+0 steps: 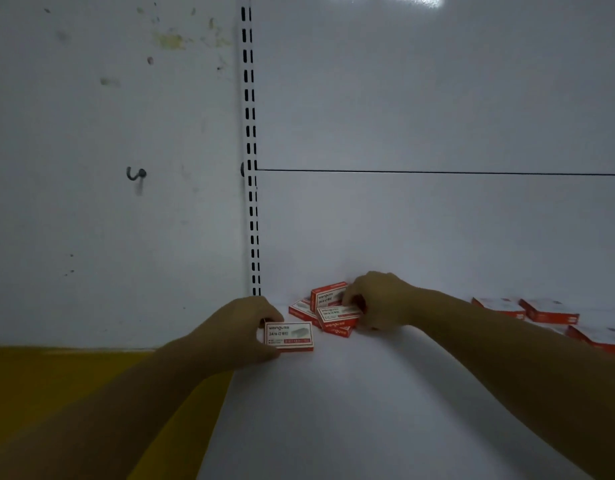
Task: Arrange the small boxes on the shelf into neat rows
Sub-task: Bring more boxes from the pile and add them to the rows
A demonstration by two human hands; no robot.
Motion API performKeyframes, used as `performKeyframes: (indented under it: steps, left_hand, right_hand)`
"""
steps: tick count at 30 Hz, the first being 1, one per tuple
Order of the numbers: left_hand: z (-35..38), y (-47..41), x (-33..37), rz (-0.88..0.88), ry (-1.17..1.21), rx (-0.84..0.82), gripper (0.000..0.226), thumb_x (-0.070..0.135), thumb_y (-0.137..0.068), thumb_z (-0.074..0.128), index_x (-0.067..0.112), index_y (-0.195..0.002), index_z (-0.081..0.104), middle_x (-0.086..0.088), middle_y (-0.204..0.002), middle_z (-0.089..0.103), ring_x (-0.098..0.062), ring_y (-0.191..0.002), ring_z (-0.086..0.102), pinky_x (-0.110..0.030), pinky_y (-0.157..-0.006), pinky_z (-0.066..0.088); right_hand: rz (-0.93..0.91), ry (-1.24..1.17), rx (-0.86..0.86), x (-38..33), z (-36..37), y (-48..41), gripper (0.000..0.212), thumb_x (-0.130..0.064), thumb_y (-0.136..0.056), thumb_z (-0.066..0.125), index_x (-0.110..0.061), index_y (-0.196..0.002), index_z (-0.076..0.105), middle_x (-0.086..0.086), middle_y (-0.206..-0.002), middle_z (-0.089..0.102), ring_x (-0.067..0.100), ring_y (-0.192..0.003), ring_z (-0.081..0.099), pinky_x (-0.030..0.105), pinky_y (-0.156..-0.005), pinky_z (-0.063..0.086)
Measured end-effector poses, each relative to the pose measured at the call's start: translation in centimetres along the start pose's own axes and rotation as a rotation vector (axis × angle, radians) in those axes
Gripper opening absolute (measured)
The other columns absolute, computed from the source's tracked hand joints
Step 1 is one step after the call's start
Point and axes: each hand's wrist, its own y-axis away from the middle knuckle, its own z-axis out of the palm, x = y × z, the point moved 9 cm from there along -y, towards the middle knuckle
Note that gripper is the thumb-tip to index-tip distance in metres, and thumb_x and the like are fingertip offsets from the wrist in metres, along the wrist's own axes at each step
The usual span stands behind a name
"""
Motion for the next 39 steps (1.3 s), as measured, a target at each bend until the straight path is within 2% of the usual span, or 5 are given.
performKeyframes:
  steps: [11, 18, 24, 31, 39]
  left_hand:
    - [-5.6, 0.1, 3.0, 0.121, -0.028, 0.296, 0.043, 0.035, -0.066, 0.079, 0.021, -0.104, 0.066, 0.007, -0.088, 0.06, -0.006, -0.076, 0.05, -0.016, -0.063, 0.04]
    - [-4.8, -2.1, 16.3, 0.258, -0.045, 0.328, 0.041, 0.039, -0.066, 0.078, 0.025, -0.104, 0.067, 0.006, -0.086, 0.059, -0.009, -0.077, 0.05, -0.022, -0.061, 0.038]
    - [-0.8, -3.4, 31.5, 0.365, -0.031, 0.305, 0.033, 0.035, -0.07, 0.075, 0.025, -0.1, 0.067, 0.006, -0.085, 0.058, -0.01, -0.078, 0.051, -0.019, -0.06, 0.034]
    - [3.4, -4.8, 47.4, 0.444, 0.012, 0.277, 0.043, 0.041, -0.072, 0.073, 0.022, -0.11, 0.065, 0.002, -0.092, 0.061, -0.009, -0.077, 0.049, -0.014, -0.058, 0.034]
    - [6.4, -9.4, 56.8, 0.471, 0.036, 0.268, 0.038, 0.031, -0.072, 0.074, 0.019, -0.106, 0.065, -0.002, -0.091, 0.06, -0.015, -0.082, 0.052, -0.028, -0.069, 0.043]
  right_hand:
    - [0.082, -0.097, 0.391, 2.1, -5.6, 6.4, 0.034, -0.025, -0.079, 0.068, -0.02, -0.113, 0.062, -0.002, -0.11, 0.06, 0.014, -0.092, 0.056, 0.022, -0.073, 0.043]
    - [0.256, 0.004, 0.42, 10.2, -8.1, 17.7, 0.031, -0.025, -0.078, 0.07, -0.018, -0.107, 0.066, 0.003, -0.095, 0.062, 0.018, -0.078, 0.056, 0.024, -0.065, 0.04]
    - [0.399, -0.005, 0.417, 18.7, -8.1, 32.3, 0.039, -0.028, -0.08, 0.069, -0.018, -0.118, 0.062, 0.002, -0.103, 0.063, 0.013, -0.08, 0.055, 0.021, -0.07, 0.044]
    - [0.562, 0.041, 0.42, 27.8, -8.1, 47.6, 0.039, -0.027, -0.08, 0.07, -0.02, -0.118, 0.062, -0.001, -0.105, 0.063, 0.009, -0.077, 0.05, 0.016, -0.066, 0.037]
    - [0.696, 0.072, 0.47, 36.1, -7.7, 56.3, 0.039, -0.025, -0.077, 0.073, -0.021, -0.115, 0.064, -0.002, -0.11, 0.063, 0.008, -0.08, 0.051, 0.019, -0.076, 0.043]
